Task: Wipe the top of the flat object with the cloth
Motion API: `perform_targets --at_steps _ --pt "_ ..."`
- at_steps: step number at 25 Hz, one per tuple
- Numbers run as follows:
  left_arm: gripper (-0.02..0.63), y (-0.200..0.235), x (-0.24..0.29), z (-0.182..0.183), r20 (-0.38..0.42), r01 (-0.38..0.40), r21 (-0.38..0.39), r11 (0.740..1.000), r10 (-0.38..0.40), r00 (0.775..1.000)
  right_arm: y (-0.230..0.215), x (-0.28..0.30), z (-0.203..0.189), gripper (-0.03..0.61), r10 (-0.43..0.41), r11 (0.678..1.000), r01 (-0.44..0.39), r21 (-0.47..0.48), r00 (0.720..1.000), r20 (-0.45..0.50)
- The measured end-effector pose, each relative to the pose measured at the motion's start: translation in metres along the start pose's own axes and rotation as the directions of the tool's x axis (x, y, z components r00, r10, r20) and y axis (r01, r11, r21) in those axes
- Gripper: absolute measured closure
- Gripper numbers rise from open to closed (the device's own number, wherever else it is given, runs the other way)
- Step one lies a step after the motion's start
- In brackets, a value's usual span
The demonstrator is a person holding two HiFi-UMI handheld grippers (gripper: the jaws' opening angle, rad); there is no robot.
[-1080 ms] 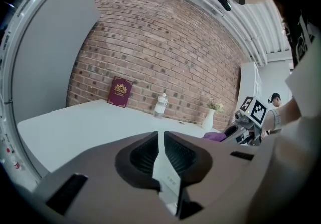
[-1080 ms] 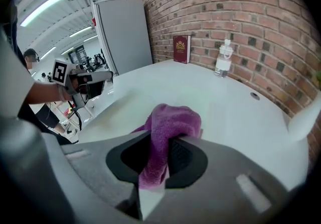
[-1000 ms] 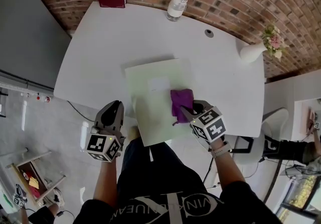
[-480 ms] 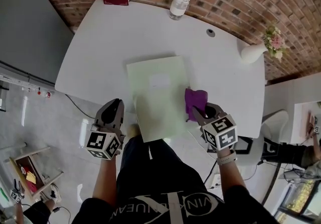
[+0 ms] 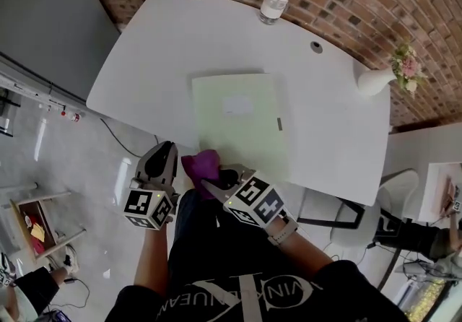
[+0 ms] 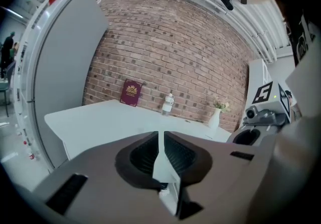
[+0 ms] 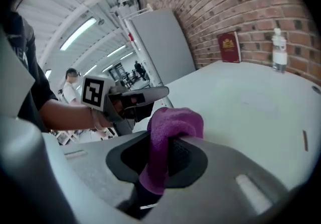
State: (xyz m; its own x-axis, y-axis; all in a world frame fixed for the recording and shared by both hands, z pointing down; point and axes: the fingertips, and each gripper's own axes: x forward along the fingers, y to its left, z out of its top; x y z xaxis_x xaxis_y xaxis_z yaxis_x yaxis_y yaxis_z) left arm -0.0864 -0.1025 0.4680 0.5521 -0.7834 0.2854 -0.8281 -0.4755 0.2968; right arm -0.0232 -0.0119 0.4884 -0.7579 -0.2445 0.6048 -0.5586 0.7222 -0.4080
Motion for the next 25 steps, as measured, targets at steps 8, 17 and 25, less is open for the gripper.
perform_targets --at_steps 8,17,25 --pt "0.58 -0.008 -0.036 -0.021 0.024 -0.08 -0.033 0.996 0.081 0.996 -0.022 -0.008 -0.02 0.517 -0.083 0.988 0.075 -0.133 0.995 -0.05" --pt "0.58 -0.04 -0.034 -0.017 0.024 0.015 0.006 1.0 -0.015 1.0 -0.1 -0.111 -0.07 0.517 -0.382 0.923 0.382 -0.043 0.924 0.007" --pt "0.58 -0.05 -0.067 -0.059 -0.041 0.04 -0.008 0.999 -0.041 0.998 -0.14 -0.168 -0.107 0.517 -0.566 0.824 0.565 0.032 0.825 0.009"
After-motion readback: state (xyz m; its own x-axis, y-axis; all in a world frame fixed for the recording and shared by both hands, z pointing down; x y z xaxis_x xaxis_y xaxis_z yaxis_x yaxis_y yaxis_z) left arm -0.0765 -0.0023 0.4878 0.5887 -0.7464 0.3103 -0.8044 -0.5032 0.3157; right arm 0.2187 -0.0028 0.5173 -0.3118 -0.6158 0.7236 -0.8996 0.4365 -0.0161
